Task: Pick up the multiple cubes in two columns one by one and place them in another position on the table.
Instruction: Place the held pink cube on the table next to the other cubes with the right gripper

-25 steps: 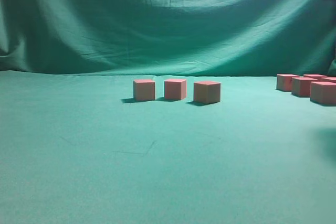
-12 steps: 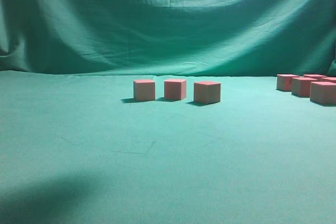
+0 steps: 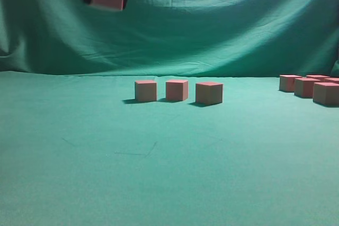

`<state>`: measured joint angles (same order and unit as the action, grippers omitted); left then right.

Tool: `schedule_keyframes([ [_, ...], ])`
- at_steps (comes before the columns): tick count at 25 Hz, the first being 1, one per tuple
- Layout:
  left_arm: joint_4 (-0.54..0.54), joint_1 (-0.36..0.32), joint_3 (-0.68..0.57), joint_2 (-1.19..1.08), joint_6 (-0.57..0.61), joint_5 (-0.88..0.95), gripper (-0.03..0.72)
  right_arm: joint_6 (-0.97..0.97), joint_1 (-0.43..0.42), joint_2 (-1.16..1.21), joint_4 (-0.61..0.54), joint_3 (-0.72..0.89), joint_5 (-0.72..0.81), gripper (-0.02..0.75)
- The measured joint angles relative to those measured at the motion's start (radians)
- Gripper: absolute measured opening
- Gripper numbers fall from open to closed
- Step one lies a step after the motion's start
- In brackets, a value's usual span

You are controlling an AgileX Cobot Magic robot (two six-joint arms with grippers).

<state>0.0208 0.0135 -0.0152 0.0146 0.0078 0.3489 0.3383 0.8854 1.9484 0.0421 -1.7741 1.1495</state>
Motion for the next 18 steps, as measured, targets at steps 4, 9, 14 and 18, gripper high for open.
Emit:
schedule_keyframes([
  [4,0.000,0.000,0.000,0.000,0.000,0.000,0.000,0.145,0.000,0.103,0.077,-0.089,-0.003,0.255],
  [9,0.000,0.000,0.000,0.000,0.000,0.000,0.000,0.332,0.000,0.196,0.154,-0.101,-0.010,0.255],
  [14,0.000,0.000,0.000,0.000,0.000,0.000,0.000,0.424,0.000,0.254,0.190,-0.103,-0.041,0.255],
  [18,0.000,0.000,0.000,0.000,0.000,0.000,0.000,0.499,0.000,0.272,0.228,-0.105,-0.089,0.255],
])
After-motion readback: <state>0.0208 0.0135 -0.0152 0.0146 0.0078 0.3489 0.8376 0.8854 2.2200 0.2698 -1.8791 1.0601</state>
